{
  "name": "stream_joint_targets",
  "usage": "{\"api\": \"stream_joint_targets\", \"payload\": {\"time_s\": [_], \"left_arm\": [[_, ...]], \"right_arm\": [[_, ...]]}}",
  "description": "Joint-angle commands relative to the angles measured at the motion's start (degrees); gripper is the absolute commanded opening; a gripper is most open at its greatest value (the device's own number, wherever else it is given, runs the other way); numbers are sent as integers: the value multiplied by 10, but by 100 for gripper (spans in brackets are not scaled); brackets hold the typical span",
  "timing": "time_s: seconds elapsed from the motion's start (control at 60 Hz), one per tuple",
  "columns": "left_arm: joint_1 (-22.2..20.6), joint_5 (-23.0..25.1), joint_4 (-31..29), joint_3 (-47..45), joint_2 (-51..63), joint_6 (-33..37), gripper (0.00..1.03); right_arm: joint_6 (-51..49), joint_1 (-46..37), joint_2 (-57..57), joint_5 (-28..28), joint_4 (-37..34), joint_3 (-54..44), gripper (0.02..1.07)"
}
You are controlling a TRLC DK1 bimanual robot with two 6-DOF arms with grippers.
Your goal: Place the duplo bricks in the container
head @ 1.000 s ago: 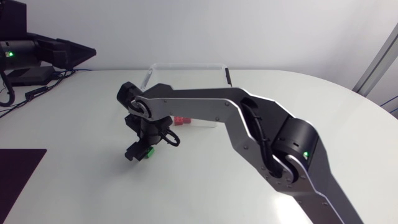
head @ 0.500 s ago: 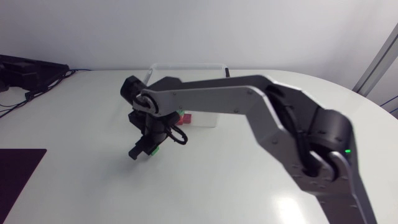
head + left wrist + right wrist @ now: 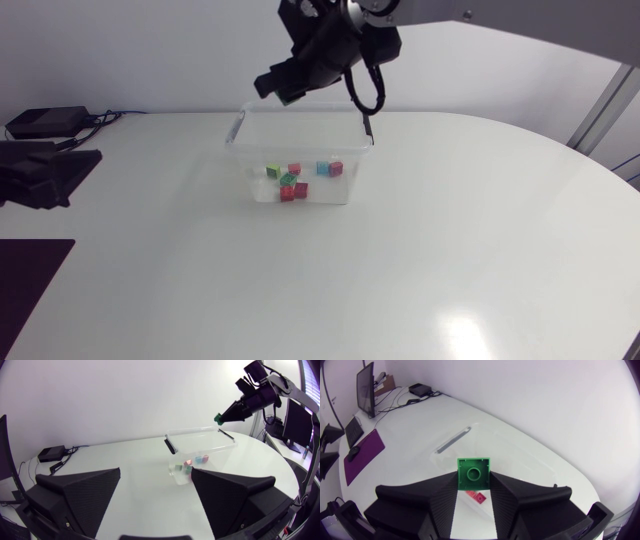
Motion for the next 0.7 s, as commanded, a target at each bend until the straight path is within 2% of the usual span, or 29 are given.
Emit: {"api": "stream_joint_targets", "payload": {"time_s": [0.0,0.033,0.083,0.133,0.2,0.267,0.55,0.683], "left_arm": [[-3,7,-2,-32,-28,-21,99],[-6,4,-2,-39,-38,-26,99],[-14,-10,-1,-50,-56,-34,99],[-23,-23,-1,-58,-72,-40,99],[-35,-42,-1,-71,-92,-46,99],[-42,-54,-3,-82,-117,-54,99],[-47,-95,-27,-124,-233,-64,99],[-42,-111,-29,-136,-266,-64,99]], "right_arm": [[16,-26,39,9,23,-9,14],[15,-32,50,18,38,-13,17],[14,-42,75,28,52,-10,32],[13,-48,91,44,66,-9,53],[13,-56,101,55,69,-9,86],[14,-59,85,73,81,-27,101],[7,-78,-148,132,167,-253,102],[6,-101,-273,154,181,-363,102]]}}
